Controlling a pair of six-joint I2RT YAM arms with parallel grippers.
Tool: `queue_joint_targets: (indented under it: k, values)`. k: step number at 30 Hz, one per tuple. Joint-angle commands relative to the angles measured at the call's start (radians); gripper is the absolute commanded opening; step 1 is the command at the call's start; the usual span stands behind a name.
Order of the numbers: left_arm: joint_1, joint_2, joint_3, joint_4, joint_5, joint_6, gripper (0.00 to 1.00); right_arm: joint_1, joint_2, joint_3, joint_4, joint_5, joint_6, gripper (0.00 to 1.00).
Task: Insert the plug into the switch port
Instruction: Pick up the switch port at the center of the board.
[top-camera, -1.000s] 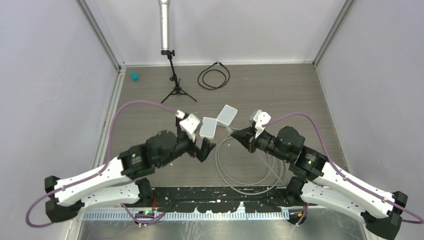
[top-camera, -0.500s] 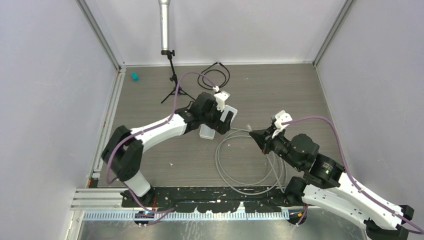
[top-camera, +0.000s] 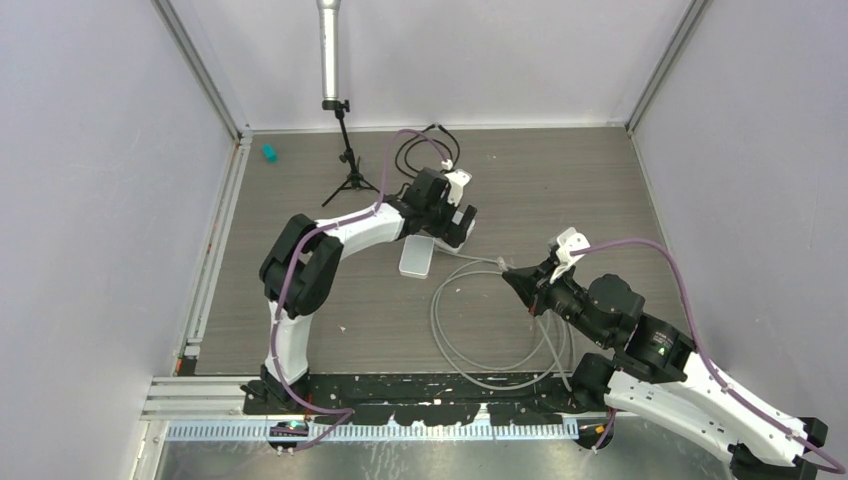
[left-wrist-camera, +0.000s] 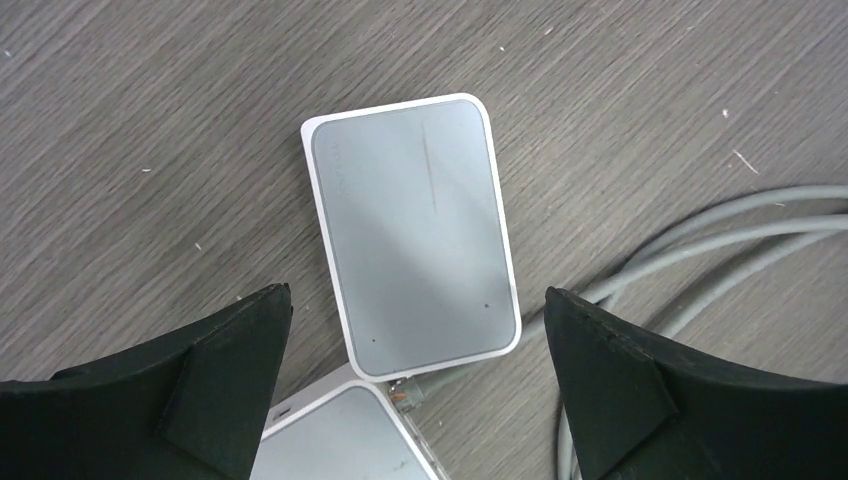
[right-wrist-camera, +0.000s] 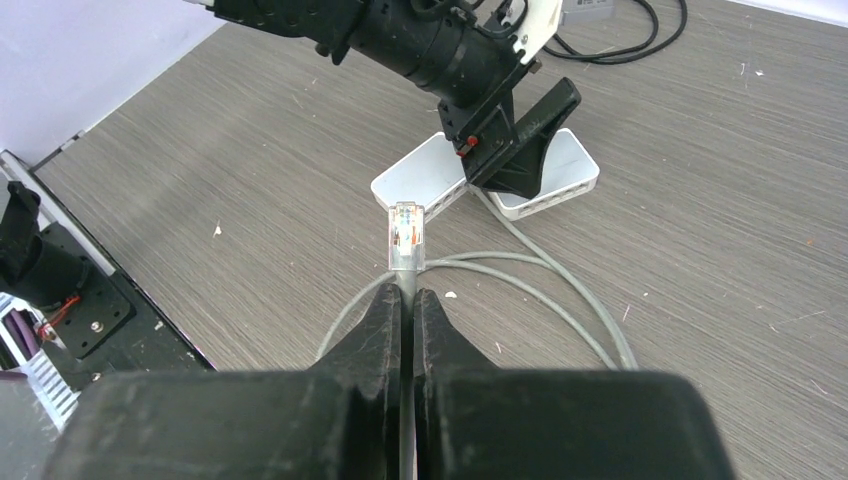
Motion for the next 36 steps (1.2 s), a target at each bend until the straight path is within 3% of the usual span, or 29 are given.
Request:
queue_joint_targets:
  k: [1, 13, 19, 23, 30, 36]
  values:
    - [-0.003, 0.041, 0.050, 0.008, -0.014, 0.013, 1.00, 0.000, -0.007, 0.006, 0.002, -0.017, 0.005, 0.00]
    - [-0.032, 0.158, 0.170, -0.102, -0.086, 0.022, 0.98, 0.000, 0.024, 0.042, -0.012, -0.052, -0.026, 0.00]
    - [-0.045, 0.178, 0.216, -0.151, -0.105, 0.036, 0.64, 0.000, -0.034, 0.026, -0.047, -0.024, -0.013, 0.00]
    - [-0.049, 0.150, 0.257, -0.167, -0.105, 0.033, 0.47, 0.001, -0.062, 0.021, -0.071, 0.001, -0.009, 0.01]
    - [-0.059, -0.041, 0.243, -0.176, -0.142, -0.014, 0.43, 0.000, -0.078, 0.020, -0.089, 0.018, -0.025, 0.01]
    - [-0.060, -0.364, -0.087, -0.151, -0.153, -0.131, 0.41, 0.001, -0.051, 0.005, -0.078, 0.022, -0.034, 0.00]
